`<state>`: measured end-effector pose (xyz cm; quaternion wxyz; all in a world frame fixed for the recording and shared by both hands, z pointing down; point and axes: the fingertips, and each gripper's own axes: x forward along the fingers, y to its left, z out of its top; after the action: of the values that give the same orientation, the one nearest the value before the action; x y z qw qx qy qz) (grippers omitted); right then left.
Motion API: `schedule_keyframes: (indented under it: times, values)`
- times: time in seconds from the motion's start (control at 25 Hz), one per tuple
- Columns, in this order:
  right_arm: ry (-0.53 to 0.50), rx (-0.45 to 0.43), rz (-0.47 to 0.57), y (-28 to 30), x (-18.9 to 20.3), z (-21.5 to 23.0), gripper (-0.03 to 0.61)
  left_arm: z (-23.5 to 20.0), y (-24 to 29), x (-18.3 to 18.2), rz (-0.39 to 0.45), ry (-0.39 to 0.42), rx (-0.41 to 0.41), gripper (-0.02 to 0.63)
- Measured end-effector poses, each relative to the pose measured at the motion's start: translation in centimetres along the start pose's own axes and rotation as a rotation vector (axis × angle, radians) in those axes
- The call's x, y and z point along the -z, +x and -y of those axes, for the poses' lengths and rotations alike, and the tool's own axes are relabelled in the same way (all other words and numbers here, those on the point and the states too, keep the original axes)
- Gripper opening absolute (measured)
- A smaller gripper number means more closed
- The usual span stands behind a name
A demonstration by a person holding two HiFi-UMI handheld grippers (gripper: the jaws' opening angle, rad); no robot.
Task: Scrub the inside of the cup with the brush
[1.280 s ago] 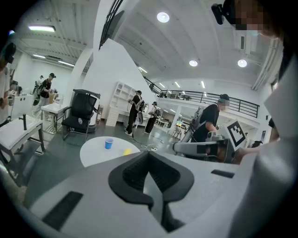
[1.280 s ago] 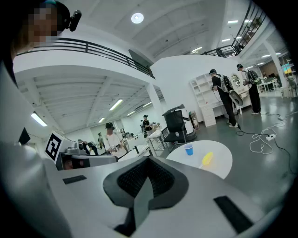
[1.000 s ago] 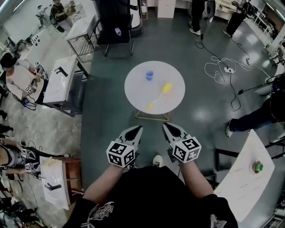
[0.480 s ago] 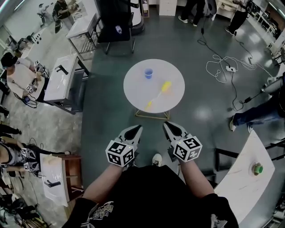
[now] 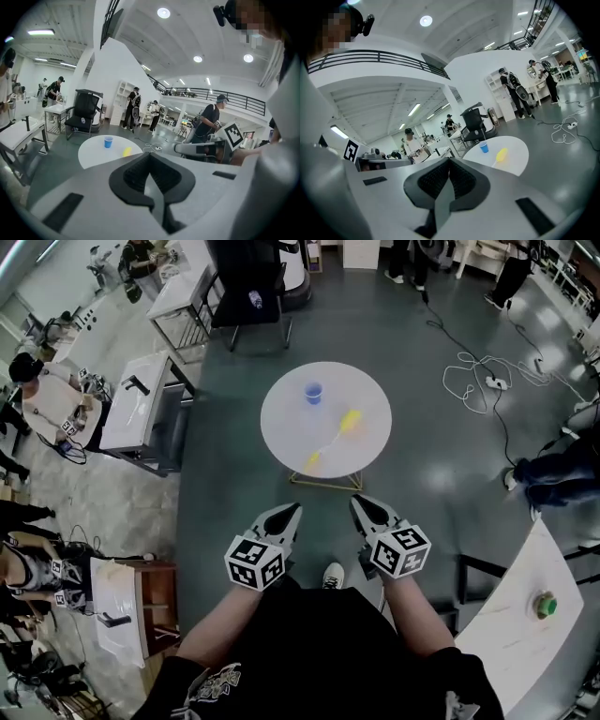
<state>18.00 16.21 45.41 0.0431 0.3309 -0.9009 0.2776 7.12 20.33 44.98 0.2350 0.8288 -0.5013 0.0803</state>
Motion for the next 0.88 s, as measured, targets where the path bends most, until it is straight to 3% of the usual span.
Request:
schedule_keyframes:
  times: [0.48, 0.88]
  values:
    - [0.04, 0.108, 0.038, 4.5, -0.4, 1.0, 0.021, -5.9, 2.1, -1.5, -0.02, 0.009, 0.068, 0.007]
    - [0.098, 0.222, 0.038, 13.6, -1.0, -0.4, 0.021, -16.1, 4.1, -4.5, -0.067, 0.024, 0.171, 0.008]
